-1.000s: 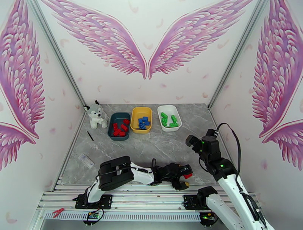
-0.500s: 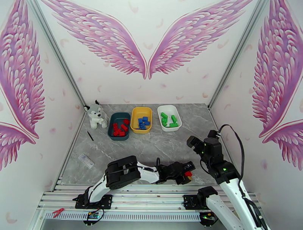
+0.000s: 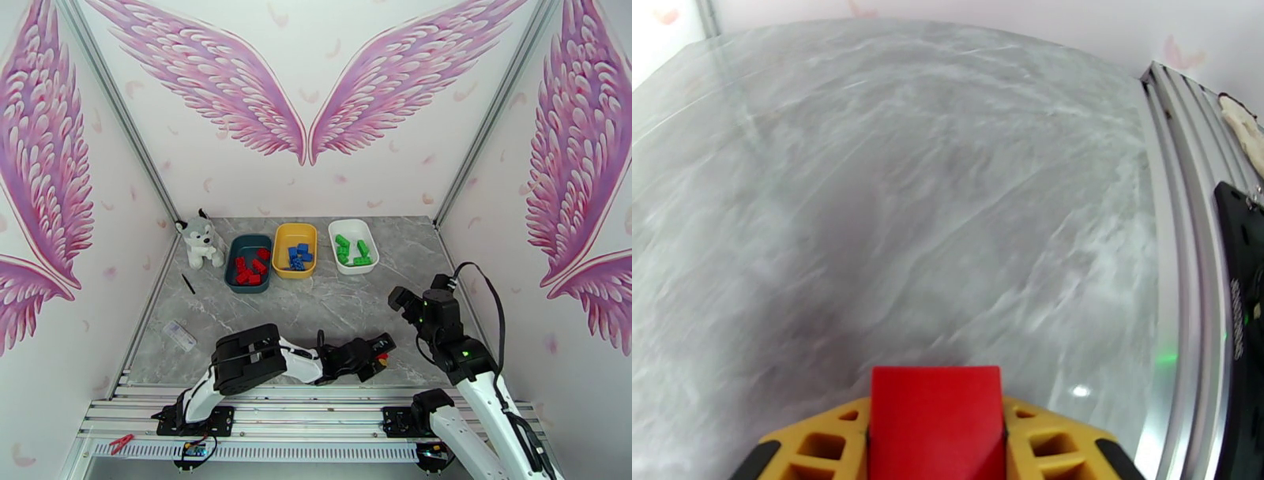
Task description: Sort the legos into containers by color
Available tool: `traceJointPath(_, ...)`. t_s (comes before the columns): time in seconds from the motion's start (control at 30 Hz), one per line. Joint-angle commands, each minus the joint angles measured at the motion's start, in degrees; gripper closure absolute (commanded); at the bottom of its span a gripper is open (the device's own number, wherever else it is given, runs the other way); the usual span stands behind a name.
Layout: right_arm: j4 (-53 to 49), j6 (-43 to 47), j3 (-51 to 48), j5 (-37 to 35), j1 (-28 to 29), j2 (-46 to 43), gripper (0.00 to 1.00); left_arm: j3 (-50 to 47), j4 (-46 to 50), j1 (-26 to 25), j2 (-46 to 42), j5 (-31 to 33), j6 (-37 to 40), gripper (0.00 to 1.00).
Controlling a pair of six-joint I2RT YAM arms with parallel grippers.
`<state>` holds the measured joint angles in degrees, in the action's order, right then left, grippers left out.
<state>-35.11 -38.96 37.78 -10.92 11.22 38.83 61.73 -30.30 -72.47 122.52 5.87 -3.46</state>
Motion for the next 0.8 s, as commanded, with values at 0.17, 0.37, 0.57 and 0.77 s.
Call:
traceJointPath(0.17,15.3,-0.3,-8.0,15.6,-0.3,4.5,0.11,-6.9,-3.1,6.6,-11.5,5.9,-1.8,0.67)
traceJointPath(0.37,27.0,-1.1,-11.2,20.9,3.4,14.2,0.13,-8.1,1.1,13.3,-16.6,12.7,-4.9,0.67)
traceJointPath(0.57,31.2,1.3,-4.2,16.5,15.8,28.9,0.13,-8.0,6.7,21.1,-22.0,19.3,-8.1,0.66)
traceJointPath(0.77,33.0,3.0,4.9,14.9,24.3,41.9,0.15,-6.9,12.0,32.2,-24.4,21.7,-12.5,0.65)
